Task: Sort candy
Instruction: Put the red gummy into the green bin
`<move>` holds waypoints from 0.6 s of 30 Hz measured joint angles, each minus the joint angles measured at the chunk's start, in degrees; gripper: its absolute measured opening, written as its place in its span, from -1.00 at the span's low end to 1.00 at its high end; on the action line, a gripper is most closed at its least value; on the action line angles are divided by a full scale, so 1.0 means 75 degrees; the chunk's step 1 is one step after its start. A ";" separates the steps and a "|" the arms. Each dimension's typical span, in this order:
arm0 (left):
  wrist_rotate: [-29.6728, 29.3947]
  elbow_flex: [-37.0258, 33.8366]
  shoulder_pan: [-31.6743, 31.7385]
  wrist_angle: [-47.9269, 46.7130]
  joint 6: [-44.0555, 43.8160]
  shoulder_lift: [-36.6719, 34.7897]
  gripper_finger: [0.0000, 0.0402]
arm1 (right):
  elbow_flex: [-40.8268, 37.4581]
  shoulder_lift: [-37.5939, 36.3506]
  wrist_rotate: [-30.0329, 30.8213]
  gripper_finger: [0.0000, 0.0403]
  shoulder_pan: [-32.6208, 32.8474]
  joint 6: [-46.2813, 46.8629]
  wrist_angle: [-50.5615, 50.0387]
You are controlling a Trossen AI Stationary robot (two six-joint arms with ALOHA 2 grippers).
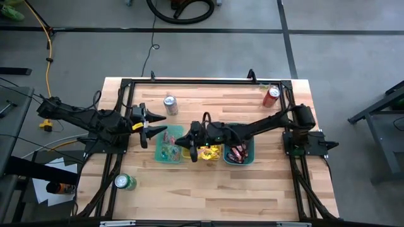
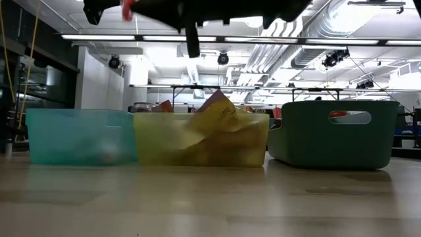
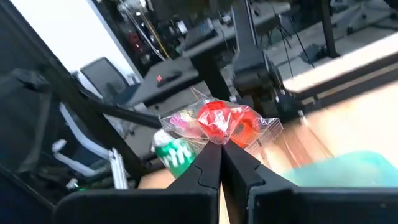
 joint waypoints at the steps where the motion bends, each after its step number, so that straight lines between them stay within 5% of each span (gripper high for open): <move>1: -0.0036 0.0000 -0.0002 0.0031 0.0004 0.0000 -0.01 | 0.0000 0.0104 0.0007 -1.00 -0.0001 0.0000 -0.0001; 18: -0.0772 0.0000 -0.0001 0.0280 -0.0225 0.0013 -0.01 | -0.0003 0.0821 -0.0008 -0.88 -0.0143 -0.0131 -0.0136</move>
